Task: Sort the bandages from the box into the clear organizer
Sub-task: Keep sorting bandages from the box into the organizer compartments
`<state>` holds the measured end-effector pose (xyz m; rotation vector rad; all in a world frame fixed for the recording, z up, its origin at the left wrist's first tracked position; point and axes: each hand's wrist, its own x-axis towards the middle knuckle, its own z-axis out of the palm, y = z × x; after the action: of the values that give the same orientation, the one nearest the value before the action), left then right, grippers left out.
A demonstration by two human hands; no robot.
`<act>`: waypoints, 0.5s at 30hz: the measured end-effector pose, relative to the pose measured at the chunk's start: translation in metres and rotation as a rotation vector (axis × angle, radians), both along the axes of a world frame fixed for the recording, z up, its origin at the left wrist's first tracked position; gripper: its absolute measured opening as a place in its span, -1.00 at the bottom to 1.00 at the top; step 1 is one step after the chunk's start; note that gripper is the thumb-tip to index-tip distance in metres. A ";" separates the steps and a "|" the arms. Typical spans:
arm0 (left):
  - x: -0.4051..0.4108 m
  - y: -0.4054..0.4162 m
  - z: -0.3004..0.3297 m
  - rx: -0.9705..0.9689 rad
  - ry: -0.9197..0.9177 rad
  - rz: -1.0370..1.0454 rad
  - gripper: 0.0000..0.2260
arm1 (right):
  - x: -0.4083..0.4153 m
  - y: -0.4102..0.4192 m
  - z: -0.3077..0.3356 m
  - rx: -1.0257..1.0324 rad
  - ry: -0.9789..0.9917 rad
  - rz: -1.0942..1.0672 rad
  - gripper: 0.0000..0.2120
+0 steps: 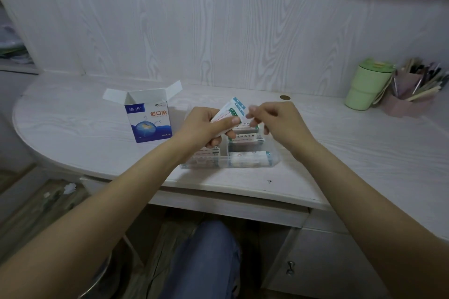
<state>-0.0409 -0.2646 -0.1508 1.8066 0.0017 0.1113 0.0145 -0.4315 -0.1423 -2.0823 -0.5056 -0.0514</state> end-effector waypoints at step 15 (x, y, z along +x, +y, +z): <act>-0.008 0.007 0.004 0.064 0.006 -0.131 -0.87 | -0.004 0.009 0.004 0.308 0.176 0.087 -0.90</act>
<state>-0.0484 -0.2579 -0.1464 1.8659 -0.1167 0.0125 0.0102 -0.4220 -0.1378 -1.7433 -0.4495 0.0984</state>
